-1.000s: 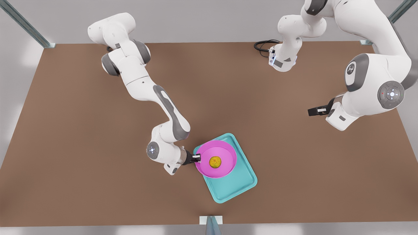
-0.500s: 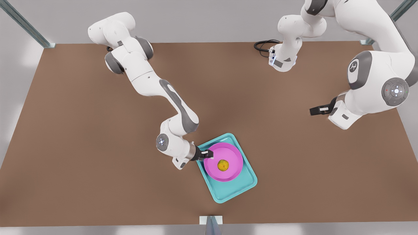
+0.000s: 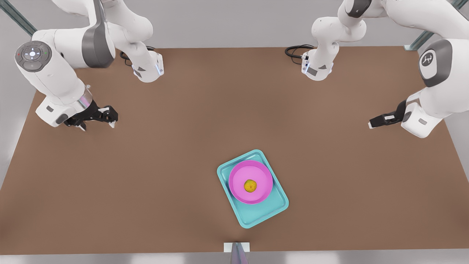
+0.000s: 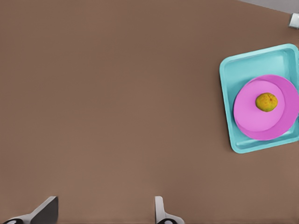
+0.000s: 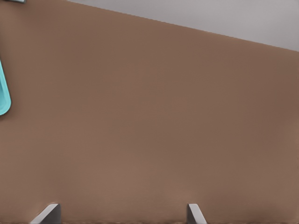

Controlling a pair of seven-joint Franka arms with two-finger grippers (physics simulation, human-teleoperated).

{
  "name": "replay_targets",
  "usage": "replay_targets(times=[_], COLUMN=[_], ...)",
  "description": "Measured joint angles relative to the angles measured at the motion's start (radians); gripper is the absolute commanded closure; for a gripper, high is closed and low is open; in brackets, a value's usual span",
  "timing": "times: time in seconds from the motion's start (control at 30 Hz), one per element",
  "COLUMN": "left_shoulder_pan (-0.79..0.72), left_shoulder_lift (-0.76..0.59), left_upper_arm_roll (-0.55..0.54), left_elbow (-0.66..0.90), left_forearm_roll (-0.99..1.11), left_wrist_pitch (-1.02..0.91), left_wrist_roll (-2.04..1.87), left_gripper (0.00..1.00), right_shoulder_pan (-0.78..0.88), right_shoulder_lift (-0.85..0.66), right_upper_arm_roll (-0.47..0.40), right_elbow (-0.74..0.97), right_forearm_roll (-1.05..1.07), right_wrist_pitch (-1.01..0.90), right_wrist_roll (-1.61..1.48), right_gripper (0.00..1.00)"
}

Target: Place the orange on the plate with the left arm and the plate on the tray with the right arm

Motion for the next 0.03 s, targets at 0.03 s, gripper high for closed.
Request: replay_targets(times=[0.03], left_shoulder_pan=[0.0], left_shoulder_lift=[0.005], left_upper_arm_roll=[0.0], left_elbow=[0.0], left_forearm_roll=[-0.003], left_wrist_pitch=[0.0], left_wrist_roll=[0.001], left_gripper=[0.0], right_shoulder_pan=[-0.004], right_shoulder_lift=[-0.003], right_upper_arm_roll=[-0.001], right_elbow=[-0.002], right_forearm_roll=[-0.007], right_wrist_pitch=[-0.017], right_wrist_roll=[-0.01], right_gripper=[0.0])
